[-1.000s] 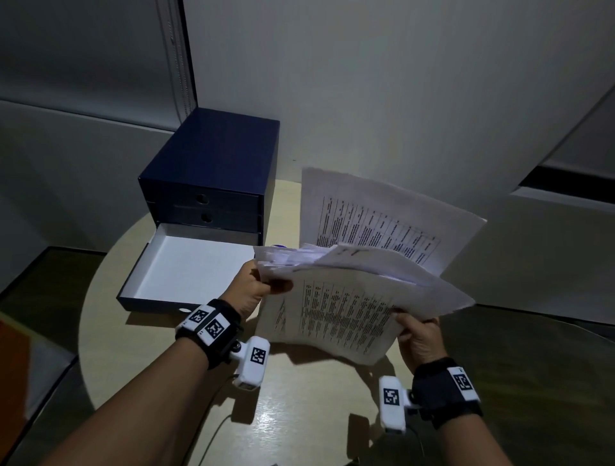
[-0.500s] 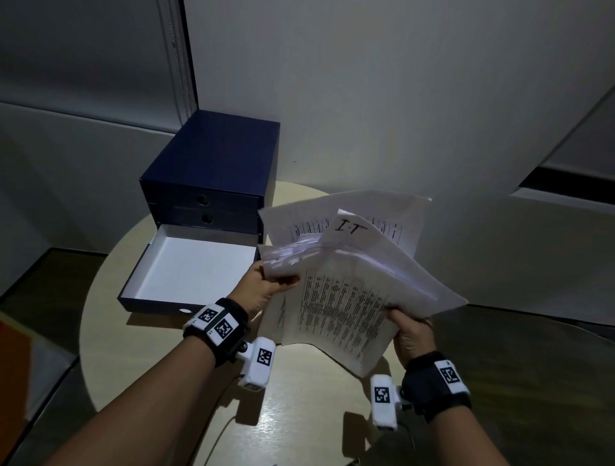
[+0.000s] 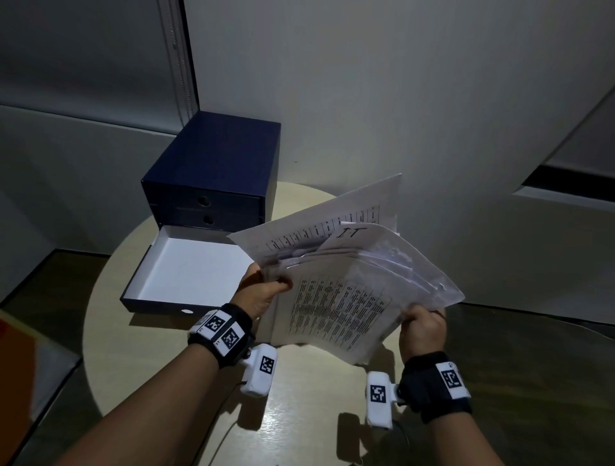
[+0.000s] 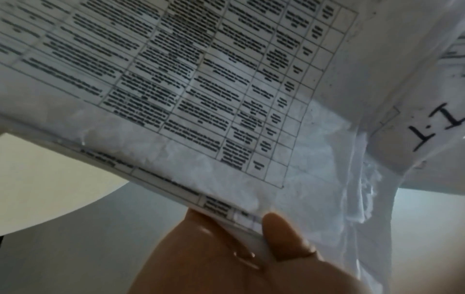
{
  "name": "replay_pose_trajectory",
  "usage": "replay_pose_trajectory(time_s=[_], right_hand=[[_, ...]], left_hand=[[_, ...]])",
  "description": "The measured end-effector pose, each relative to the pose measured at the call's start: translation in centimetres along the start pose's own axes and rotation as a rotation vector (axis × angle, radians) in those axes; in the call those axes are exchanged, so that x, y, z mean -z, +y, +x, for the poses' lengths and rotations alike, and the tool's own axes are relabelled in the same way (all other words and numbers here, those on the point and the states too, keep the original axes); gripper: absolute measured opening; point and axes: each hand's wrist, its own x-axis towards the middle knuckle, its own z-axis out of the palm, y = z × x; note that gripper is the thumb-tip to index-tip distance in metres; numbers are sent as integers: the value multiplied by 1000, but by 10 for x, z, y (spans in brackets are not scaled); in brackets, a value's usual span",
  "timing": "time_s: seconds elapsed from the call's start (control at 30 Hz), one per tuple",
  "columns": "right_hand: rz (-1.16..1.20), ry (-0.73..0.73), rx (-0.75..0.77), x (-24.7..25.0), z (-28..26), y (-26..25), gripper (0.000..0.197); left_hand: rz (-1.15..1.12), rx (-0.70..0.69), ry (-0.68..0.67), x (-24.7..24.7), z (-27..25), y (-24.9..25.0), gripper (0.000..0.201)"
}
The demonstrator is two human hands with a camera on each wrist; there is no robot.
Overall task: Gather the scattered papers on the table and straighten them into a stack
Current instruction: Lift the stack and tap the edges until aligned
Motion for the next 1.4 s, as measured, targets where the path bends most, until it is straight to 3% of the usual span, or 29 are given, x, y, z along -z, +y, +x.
replay_pose_trajectory(time_s=[0.1, 0.17, 0.33, 0.47, 0.57, 0.67, 0.77, 0.8, 0.87, 0.93, 1.0, 1.1, 1.17, 1.3, 1.33, 1.4], right_hand=[[54, 27, -30, -1, 3, -5, 22], [114, 48, -14, -1, 3, -14, 33], [355, -68, 133, -3, -8, -29, 43], [215, -88, 188, -9, -15, -33, 28], [307, -180, 163, -9, -16, -38, 31], [344, -276, 240, -7, -18, -46, 35], [175, -327, 273, -11, -17, -43, 26], [128, -356, 280, -11, -16, -39, 47], [66, -441, 287, -10, -11, -29, 106], [3, -472, 294, -8, -6, -24, 120], [-40, -485, 292, -6, -1, -22, 114], [2, -479, 167, -4, 7, -12, 102], [46, -468, 83, -4, 8, -6, 80], [-96, -384, 74, -13, 6, -8, 20], [-110, -373, 80, -16, 4, -11, 13], [-98, -377, 89, -21, 4, -17, 18]], left_hand=[[4, -31, -38, 0, 1, 3, 71], [-8, -40, -89, 0, 1, 5, 70], [0, -99, -179, -2, -6, 14, 48], [9, -138, -223, -4, -5, 17, 43], [5, -170, -203, -2, -5, 24, 41], [-5, -170, -201, 0, -2, 21, 44], [-18, -128, -214, 2, 0, 17, 36], [10, -119, -215, 1, 1, 16, 37], [53, -130, -202, -1, 1, 15, 31], [33, -144, -153, 0, 4, 16, 30], [-6, -143, -102, 3, 5, 14, 38], [-50, -83, -90, 9, 6, 11, 52], [-68, -66, -93, 11, 4, 12, 47], [-26, -81, -63, 5, 2, 14, 26], [-7, -89, -30, 2, 2, 16, 23], [17, -124, 46, -5, 2, 19, 18]])
